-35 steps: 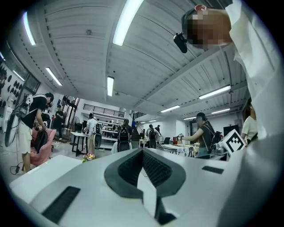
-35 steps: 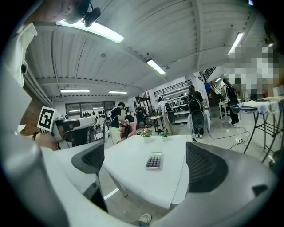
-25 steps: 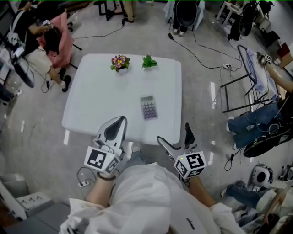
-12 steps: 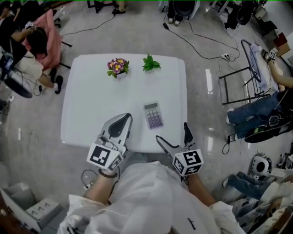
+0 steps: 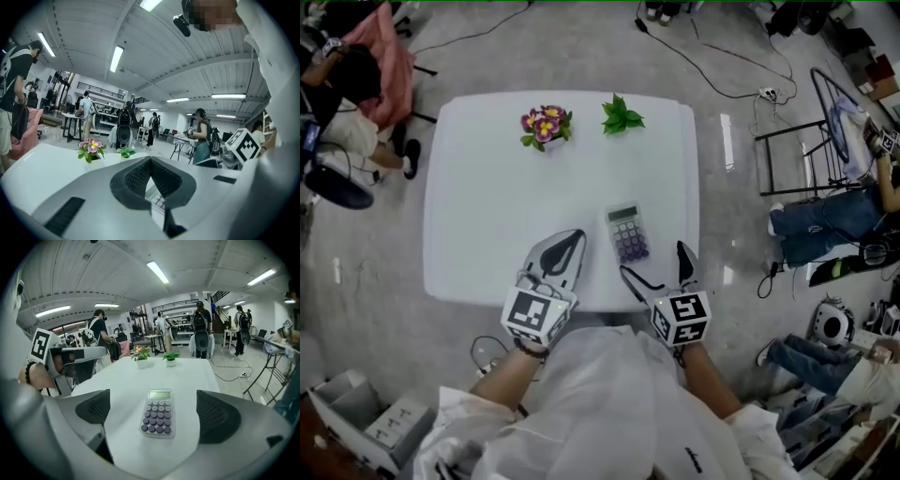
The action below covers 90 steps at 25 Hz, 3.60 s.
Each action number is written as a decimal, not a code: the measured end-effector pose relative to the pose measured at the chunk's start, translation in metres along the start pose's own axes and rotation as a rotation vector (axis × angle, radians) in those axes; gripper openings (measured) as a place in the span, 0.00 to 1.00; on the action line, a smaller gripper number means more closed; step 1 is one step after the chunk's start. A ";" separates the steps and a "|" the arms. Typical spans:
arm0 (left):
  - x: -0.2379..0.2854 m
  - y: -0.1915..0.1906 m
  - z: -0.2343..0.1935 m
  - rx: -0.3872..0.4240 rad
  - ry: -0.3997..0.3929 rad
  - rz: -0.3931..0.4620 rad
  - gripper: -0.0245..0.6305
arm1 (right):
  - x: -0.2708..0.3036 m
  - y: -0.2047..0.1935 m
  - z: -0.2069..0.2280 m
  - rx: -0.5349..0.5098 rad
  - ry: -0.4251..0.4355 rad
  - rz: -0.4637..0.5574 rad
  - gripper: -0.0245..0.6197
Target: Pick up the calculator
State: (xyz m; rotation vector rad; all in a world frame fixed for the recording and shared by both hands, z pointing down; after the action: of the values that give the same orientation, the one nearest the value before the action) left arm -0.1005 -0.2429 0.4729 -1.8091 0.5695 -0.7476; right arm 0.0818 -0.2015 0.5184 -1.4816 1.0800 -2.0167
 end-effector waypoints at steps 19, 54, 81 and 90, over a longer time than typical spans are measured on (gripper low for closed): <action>0.039 -0.071 -0.020 -0.088 0.034 -0.135 0.06 | 0.099 -0.055 0.017 -0.026 -0.011 -0.265 0.91; 0.022 -0.113 -0.014 -0.175 0.091 -0.147 0.06 | 0.139 -0.087 0.013 -0.057 -0.078 -0.444 0.92; 0.020 -0.077 0.006 -0.125 0.091 -0.101 0.06 | 0.103 -0.052 0.028 -0.014 -0.055 -0.263 0.81; 0.024 -0.048 0.009 -0.092 0.098 -0.050 0.06 | 0.064 0.012 0.032 0.001 -0.046 -0.050 0.81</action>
State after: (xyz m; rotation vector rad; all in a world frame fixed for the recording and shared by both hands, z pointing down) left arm -0.0765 -0.2373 0.5215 -1.8846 0.6338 -0.8604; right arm 0.0880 -0.2649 0.5525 -1.5608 1.0330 -2.0064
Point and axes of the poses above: the fingertips, and each gripper's own axes: x forward along the fingers, z to its right, y out of its top, the point moved 5 cm from there along -x, backward along the fingers, and after that the axes turned 1 degree about -y, right-handed, at the moved point
